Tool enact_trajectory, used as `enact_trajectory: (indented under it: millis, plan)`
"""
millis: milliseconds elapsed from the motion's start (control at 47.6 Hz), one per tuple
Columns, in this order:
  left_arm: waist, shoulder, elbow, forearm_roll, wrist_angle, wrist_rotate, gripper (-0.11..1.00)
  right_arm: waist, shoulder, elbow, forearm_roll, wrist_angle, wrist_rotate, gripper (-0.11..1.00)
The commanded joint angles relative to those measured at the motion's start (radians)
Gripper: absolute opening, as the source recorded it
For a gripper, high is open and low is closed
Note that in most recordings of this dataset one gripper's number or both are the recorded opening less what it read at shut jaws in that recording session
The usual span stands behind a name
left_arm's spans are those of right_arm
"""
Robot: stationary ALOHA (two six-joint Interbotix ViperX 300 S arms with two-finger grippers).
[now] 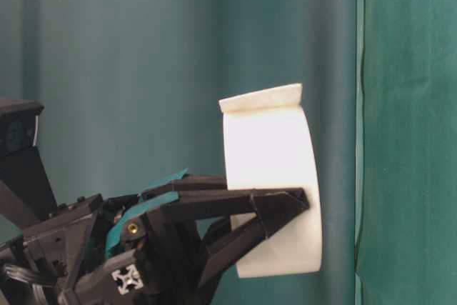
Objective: Peel off the duct tape with your right arm.
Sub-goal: 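Move the open right gripper over the tape's loose end tab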
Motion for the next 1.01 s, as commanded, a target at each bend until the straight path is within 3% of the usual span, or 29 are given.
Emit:
enact_trajectory:
  millis: [0, 252, 987]
  plan:
    - [0.003, -0.025, -0.029, 0.003, -0.006, 0.002, 0.21, 0.003, 0.055, -0.061, -0.002, -0.025, 0.0, 0.68]
    - [0.003, -0.025, -0.026, 0.005, -0.005, 0.002, 0.21, 0.005, 0.176, -0.155, -0.002, -0.037, -0.002, 0.68]
    - [0.003, -0.021, -0.023, 0.005, -0.005, 0.002, 0.21, 0.02, 0.33, -0.282, -0.002, -0.049, 0.002, 0.68]
